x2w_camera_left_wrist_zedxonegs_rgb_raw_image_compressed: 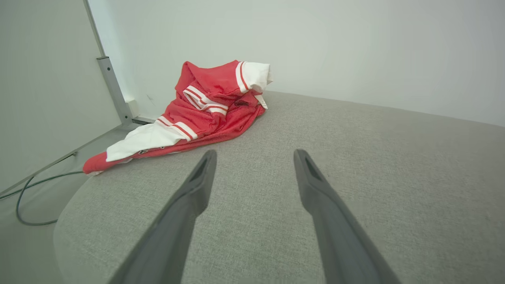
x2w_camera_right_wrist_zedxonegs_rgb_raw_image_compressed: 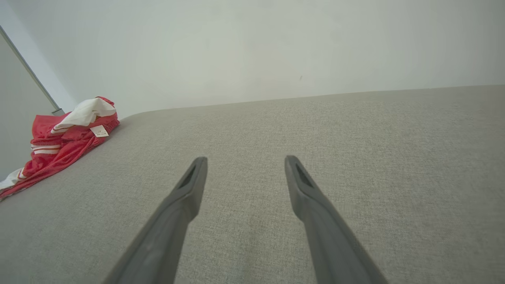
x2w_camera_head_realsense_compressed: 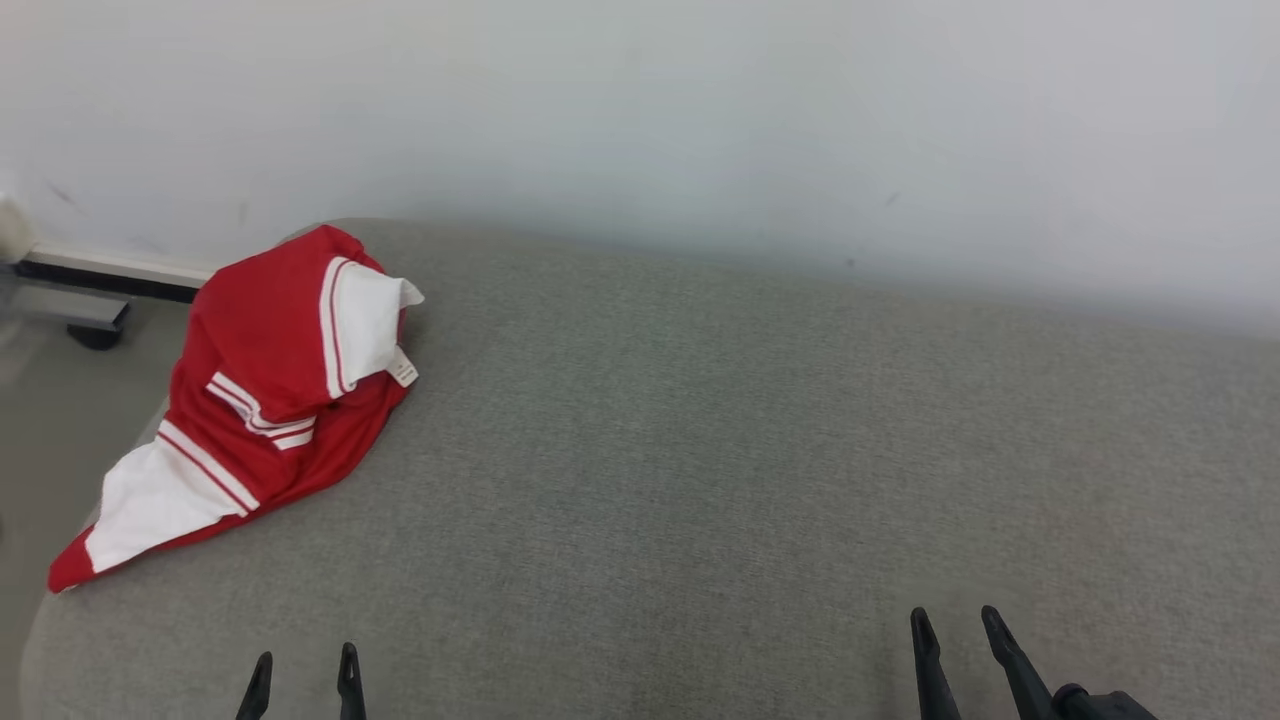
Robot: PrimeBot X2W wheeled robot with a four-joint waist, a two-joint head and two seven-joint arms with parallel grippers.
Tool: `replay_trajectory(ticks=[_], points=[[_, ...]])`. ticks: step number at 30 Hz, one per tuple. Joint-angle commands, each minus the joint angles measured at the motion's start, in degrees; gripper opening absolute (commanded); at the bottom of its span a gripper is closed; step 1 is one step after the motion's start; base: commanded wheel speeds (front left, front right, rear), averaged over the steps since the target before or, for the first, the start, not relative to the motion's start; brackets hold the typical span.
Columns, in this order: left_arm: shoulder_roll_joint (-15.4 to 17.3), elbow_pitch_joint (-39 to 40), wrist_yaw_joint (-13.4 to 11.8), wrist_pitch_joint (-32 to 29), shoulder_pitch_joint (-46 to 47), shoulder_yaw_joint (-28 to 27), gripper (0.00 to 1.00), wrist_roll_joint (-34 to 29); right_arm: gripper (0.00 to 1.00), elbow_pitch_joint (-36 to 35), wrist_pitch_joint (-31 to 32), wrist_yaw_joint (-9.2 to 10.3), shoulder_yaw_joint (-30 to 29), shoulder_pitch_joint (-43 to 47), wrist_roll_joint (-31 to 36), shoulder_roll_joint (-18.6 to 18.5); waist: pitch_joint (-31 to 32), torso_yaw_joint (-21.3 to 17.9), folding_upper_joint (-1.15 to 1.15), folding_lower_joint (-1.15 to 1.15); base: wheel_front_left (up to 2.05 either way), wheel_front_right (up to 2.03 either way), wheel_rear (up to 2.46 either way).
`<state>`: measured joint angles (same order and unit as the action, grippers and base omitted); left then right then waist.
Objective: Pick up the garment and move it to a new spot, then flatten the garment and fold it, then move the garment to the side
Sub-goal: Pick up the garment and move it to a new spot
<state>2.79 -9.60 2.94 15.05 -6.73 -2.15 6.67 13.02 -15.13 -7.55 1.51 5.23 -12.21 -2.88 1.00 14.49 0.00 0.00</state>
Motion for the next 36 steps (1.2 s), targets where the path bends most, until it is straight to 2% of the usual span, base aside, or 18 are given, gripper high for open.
replay_trajectory(ticks=[1, 8, 14, 28, 36], points=[[0.17, -0.11, -0.28, 0.19, -0.38, -0.13, 1.00, -0.55, 1.00, 0.00, -0.04, 0.12, 0.11, 0.87, -0.46, 0.01, 0.88, 4.24, 0.00, 0.00, 0.00, 0.00, 0.00], [0.17, -0.29, -0.41, 0.19, -1.09, -0.79, 1.00, -1.00, 1.00, 0.14, -0.05, 0.12, 0.41, 1.04, -0.62, 0.02, 1.55, 9.81, 0.00, 0.00, 0.00, 0.00, 0.00], [0.19, -0.35, -0.63, 0.19, -1.53, -1.75, 1.00, -1.32, 1.00, 0.31, -0.04, 0.12, 1.32, 0.93, -0.94, 0.02, 1.73, 12.98, 0.00, 0.00, 0.00, 0.00, 0.00], [0.17, 0.57, -1.80, 0.19, -1.71, -3.01, 1.00, -0.48, 1.00, 0.91, -0.04, 0.12, 2.63, -0.60, -0.36, 0.01, 0.91, 13.70, 0.00, 0.00, 0.00, 0.00, 0.00], [0.18, -0.61, -1.36, 0.19, 0.90, -4.36, 1.00, 1.02, 1.00, 0.62, -0.04, 0.12, 1.98, 0.22, -0.15, 0.01, 1.01, 11.86, 0.00, 0.00, 0.00, 0.00, 0.00]])
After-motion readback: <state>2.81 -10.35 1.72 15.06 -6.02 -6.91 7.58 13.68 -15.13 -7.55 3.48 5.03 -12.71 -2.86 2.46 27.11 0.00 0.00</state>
